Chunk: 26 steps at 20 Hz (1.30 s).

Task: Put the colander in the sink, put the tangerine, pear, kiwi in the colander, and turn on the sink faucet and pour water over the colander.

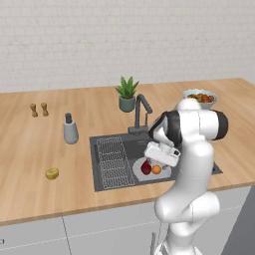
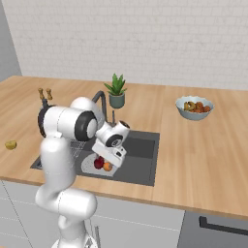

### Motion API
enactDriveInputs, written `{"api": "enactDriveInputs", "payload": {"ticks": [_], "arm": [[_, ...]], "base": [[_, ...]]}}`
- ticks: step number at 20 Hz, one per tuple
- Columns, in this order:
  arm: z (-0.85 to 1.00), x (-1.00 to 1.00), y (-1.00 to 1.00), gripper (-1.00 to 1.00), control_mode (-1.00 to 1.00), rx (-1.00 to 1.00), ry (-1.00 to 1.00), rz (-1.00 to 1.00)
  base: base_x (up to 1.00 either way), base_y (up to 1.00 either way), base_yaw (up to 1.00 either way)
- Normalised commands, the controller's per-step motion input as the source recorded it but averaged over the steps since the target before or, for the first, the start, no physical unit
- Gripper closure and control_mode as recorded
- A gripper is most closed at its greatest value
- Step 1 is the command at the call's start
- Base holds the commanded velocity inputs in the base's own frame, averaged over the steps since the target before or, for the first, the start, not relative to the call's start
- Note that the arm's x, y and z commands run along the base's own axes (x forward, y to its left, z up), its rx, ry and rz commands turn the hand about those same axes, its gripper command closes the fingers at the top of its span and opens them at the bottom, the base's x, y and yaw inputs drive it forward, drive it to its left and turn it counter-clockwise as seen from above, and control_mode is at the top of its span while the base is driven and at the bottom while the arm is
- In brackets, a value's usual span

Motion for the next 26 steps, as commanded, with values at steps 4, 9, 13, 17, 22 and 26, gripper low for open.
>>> {"api": "enactDriveInputs", "payload": {"ticks": [4,9,13,17,22,26], "arm": [[0.44,-0.19,0.00,-1.00,-1.00,0.00,0.00,0.01],[0.59,-0.37,0.00,-1.00,-1.00,0.00,0.00,0.01],[0.48,-0.68,0.03,-1.00,-1.00,-0.04,0.00,0.00],[0.62,-0.56,0.00,-1.00,-1.00,-0.03,0.00,0.00],[0.54,-0.63,0.00,-1.00,-1.00,0.00,0.00,0.01],[0.41,-0.71,0.00,-1.00,-1.00,0.00,0.00,0.02]], "base": [[0.00,0.00,0.00],[0.00,0.00,0.00],[0.00,0.00,0.00],[0.00,0.00,0.00],[0.00,0.00,0.00],[0.00,0.00,0.00]]}}
